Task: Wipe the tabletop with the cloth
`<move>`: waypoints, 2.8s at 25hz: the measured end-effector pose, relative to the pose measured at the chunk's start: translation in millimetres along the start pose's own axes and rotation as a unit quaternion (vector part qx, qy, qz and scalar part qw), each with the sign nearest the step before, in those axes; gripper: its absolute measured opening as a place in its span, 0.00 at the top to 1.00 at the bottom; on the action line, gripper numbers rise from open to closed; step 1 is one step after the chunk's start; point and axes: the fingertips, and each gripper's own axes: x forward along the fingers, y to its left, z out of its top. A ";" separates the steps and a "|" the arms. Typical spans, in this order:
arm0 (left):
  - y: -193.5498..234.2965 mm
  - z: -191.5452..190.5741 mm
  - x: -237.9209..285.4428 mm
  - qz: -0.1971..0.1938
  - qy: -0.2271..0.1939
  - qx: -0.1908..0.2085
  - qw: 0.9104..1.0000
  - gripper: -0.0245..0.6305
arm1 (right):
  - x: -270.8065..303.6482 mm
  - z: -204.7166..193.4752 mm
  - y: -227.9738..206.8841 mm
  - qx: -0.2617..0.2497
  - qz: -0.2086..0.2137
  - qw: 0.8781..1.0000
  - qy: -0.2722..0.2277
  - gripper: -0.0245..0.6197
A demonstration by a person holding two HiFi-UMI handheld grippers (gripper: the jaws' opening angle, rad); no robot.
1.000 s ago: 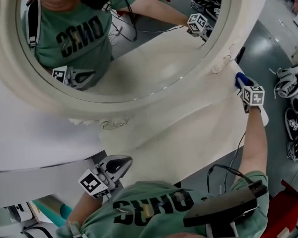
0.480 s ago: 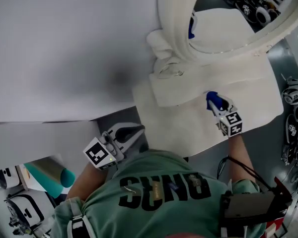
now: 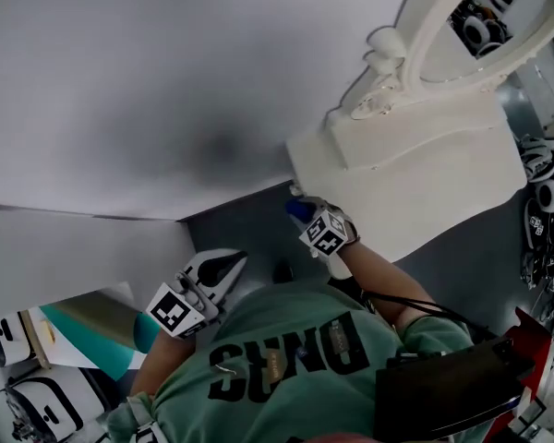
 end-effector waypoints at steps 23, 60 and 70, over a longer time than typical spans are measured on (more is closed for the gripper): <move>-102.1 1.9 430.0 -0.108 0.106 -0.027 0.988 0.95 | -355.4 -432.6 -552.3 0.219 -0.261 0.940 -0.038 0.76; -48.0 -3.5 75.7 -0.092 0.005 0.015 0.996 0.95 | -62.7 -68.5 30.8 -0.010 0.023 0.999 -0.030 0.76; -84.6 -4.5 212.0 -0.151 0.039 0.008 0.988 0.95 | -177.4 -209.8 -179.3 0.081 -0.102 0.991 -0.021 0.76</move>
